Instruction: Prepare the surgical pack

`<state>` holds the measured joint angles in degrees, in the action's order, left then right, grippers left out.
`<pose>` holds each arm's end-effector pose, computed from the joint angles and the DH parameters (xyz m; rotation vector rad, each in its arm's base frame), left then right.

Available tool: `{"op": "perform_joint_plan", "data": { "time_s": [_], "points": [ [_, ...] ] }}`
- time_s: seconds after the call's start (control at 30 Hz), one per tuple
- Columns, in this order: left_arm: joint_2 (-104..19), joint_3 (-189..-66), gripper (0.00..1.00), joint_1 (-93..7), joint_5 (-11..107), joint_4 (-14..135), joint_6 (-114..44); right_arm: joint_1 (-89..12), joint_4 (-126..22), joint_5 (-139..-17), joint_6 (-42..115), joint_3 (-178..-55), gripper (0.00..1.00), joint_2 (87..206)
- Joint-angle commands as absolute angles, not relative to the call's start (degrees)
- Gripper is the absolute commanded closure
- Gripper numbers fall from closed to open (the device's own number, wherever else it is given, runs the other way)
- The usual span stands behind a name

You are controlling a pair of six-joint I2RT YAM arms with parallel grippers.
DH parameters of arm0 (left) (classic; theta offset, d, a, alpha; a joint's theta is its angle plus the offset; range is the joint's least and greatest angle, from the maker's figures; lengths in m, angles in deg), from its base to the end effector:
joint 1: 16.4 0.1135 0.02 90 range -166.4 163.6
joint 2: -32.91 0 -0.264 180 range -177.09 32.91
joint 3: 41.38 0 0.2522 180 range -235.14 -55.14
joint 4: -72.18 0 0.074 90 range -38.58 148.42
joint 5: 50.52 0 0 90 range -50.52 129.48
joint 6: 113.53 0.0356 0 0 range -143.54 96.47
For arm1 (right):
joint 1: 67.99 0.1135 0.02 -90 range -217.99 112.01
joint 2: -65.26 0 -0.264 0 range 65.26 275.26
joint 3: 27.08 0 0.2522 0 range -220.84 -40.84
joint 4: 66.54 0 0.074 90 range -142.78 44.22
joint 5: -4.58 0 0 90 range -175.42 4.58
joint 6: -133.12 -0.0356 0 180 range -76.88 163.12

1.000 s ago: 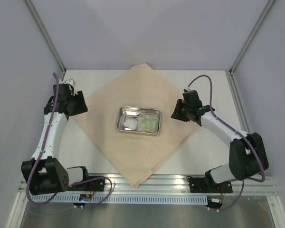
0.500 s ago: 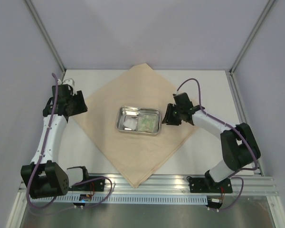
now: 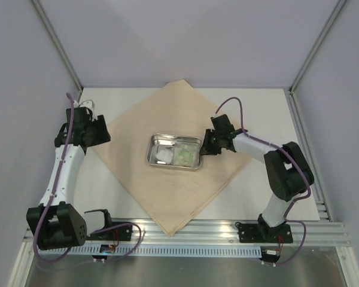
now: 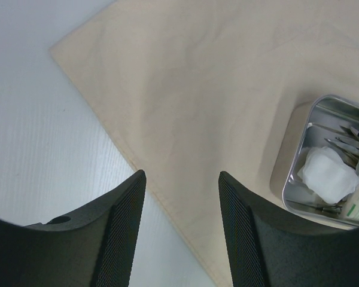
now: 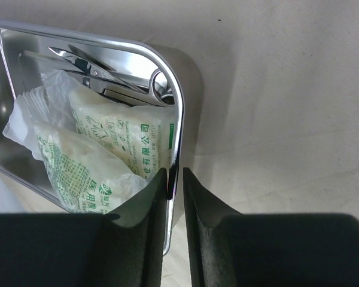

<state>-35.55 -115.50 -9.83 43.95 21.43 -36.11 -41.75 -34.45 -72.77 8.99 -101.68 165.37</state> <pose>0.2500 0.0260 0.3064 -0.3549 2.3324 -0.1430 0.3125 0.1627 0.1730 0.0986 2.6871 0.6501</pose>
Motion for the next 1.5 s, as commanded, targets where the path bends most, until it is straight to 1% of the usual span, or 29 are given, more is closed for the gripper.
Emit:
{"op": "perform_joint_plan", "data": {
  "time_s": [0.0,0.13,0.37,0.47,0.5,0.57,0.6,0.67,0.7,0.77,0.8,0.83,0.9,0.93,0.97,1.0,1.07,1.1,1.2,1.27,1.47],
  "points": [
    [-34.41,-115.34,0.39,-9.36,44.75,23.27,-34.87,-40.57,-36.17,-72.94,8.58,-102.19,0.83,165.72],
    [-34.32,-115.26,0.39,-9.45,44.49,23.09,-34.96,-38.73,-36.52,-73.29,8.49,-101.75,0.89,165.8],
    [-33.8,-115.26,0.38,-9.37,44.22,23.09,-34.87,-37.84,-36.61,-74.25,8.13,-100.61,0.9,165.01],
    [-34.15,-115.34,0.37,-9.37,44.31,23.0,-35.05,-37.84,-33.55,-75.83,9.45,-102.97,0.84,165.71],
    [-34.15,-115.34,0.37,-9.36,44.22,22.91,-34.96,-37.84,-32.75,-75.66,9.54,-103.5,0.74,165.72],
    [-34.15,-115.34,0.37,-9.45,44.31,22.83,-34.87,-37.84,-30.47,-76.36,9.63,-104.03,0.66,164.76],
    [-34.15,-115.52,0.37,-9.37,44.31,22.83,-34.52,-37.84,-30.02,-78.1,9.46,-103.6,0.61,161.96],
    [-34.06,-115.87,0.38,-9.45,44.22,22.48,-34.0,-37.84,-28.0,-80.39,9.8,-103.25,0.54,157.39],
    [-34.06,-116.39,0.38,-9.37,44.22,22.3,-33.3,-37.58,-26.51,-83.02,10.24,-103.94,0.5,152.49],
    [-33.97,-117.36,0.37,-9.45,44.31,21.16,-31.89,-36.01,-20.46,-88.02,11.56,-104.82,0.46,148.33],
    [-33.8,-118.5,0.37,-9.45,44.48,20.55,-31.1,-32.52,-18.61,-92.06,13.65,-104.48,0.42,144.31],
    [-33.54,-119.03,0.37,-9.37,44.14,19.84,-29.35,-29.87,-14.94,-94.79,14.19,-103.95,0.4,142.88],
    [-32.75,-120.61,0.37,-9.36,43.44,17.39,-27.24,-23.37,-12.62,-100.33,13.94,-101.85,0.36,139.98],
    [-31.7,-121.05,0.36,-9.36,42.82,16.42,-24.96,-15.77,-12.26,-101.4,13.07,-98.88,0.35,138.31],
    [-31.25,-121.41,0.36,-9.45,42.38,13.97,-23.81,-11.86,-12.35,-102.37,12.01,-97.72,0.34,138.03],
    [-30.12,-122.02,0.36,-9.37,42.2,12.56,-23.54,-4.52,-12.78,-103.86,9.91,-96.75,0.32,138.03],
    [-28.88,-122.2,0.35,-9.45,42.11,8.61,-20.04,1.94,-13.84,-106.15,8.4,-95.78,0.3,139.34],
    [-28.09,-122.11,0.34,-9.45,42.46,7.37,-19.06,7.45,-14.8,-107.81,7.79,-95.6,0.3,140.22],
    [-25.89,-121.76,0.33,-9.37,44.57,2.45,-17.39,14.77,-18.58,-109.23,6.73,-96.12,0.3,145.22],
    [-25.45,-121.85,0.32,-9.37,46.24,-0.8,-16.86,17.52,-20.69,-110.63,7.17,-97.87,0.3,149.69],
    [-23.25,-120.45,0.32,-9.45,47.21,-2.66,-17.38,21.22,-27.2,-108.71,8.75,-100.69,0.32,158.06]
  ]
}}
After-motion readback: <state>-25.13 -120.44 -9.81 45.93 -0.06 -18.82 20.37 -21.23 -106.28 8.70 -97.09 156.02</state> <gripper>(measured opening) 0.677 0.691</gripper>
